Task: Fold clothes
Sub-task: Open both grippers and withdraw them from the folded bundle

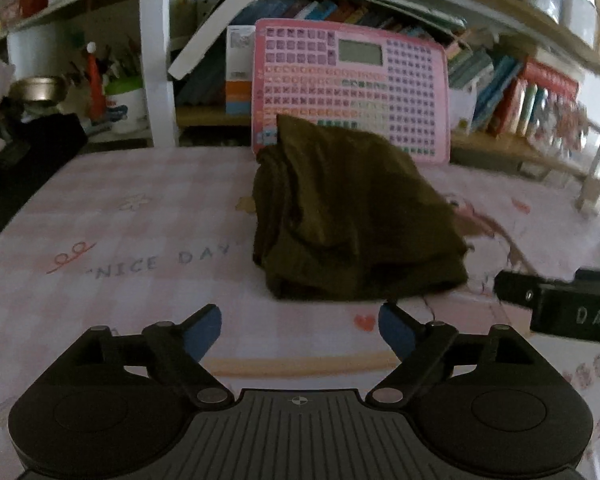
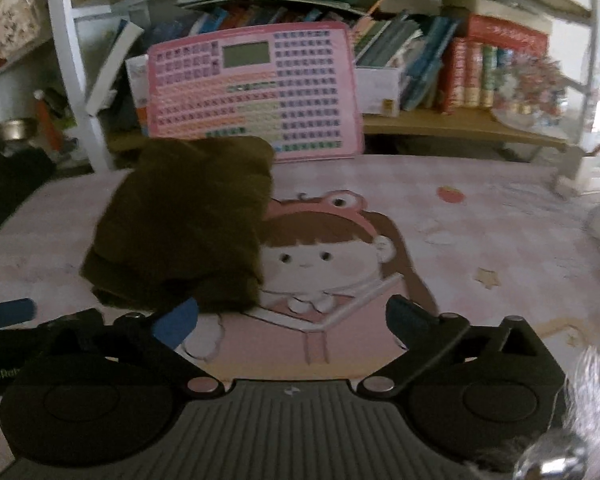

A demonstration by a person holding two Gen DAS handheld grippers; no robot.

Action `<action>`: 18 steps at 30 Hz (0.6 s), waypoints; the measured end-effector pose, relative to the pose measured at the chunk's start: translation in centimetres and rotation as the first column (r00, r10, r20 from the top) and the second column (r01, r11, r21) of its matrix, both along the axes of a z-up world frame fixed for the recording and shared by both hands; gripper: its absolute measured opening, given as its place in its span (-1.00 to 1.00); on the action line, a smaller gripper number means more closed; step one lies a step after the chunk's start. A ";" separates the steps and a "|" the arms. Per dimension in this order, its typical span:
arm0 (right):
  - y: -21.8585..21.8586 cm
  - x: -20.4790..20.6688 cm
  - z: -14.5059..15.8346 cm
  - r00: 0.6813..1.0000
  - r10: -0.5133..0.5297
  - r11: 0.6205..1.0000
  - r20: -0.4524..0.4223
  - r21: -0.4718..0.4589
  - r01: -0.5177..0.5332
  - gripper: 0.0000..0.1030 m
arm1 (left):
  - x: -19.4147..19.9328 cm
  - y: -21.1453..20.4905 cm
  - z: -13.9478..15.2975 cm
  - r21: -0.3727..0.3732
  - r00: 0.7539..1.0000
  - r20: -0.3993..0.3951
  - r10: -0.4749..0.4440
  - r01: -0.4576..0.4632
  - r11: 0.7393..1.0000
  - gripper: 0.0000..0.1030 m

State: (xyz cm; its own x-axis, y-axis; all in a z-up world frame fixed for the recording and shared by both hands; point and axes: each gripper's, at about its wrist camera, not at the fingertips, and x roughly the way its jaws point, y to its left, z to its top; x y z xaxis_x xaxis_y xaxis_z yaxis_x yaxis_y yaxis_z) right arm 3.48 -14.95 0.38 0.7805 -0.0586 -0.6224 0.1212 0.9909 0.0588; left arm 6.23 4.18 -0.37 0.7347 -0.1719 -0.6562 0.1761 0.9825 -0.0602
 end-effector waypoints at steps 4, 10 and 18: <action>0.0 -1.7 -0.2 0.999 -0.040 0.999 0.009 -0.033 0.040 1.00 | -1.4 -0.6 0.0 -0.001 1.000 0.004 -0.022 0.022 1.000 0.84; 0.1 -3.6 -0.5 0.997 -0.080 0.995 0.017 -0.050 0.081 1.00 | -1.8 -0.7 0.4 0.014 0.999 0.009 -0.036 0.036 0.999 0.87; 0.4 -3.7 -0.5 0.998 -0.064 0.997 0.024 -0.043 0.065 1.00 | -1.7 -0.4 0.2 0.037 1.000 0.008 -0.005 0.004 0.999 0.88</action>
State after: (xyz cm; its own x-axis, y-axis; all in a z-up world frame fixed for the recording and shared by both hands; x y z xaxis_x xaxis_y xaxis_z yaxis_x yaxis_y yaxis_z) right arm -0.25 -14.55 -0.07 0.7879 -0.1364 -0.6005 0.1846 0.9826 0.0191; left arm 4.50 3.80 -0.16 0.7393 -0.1507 -0.6563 0.1808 0.9833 -0.0221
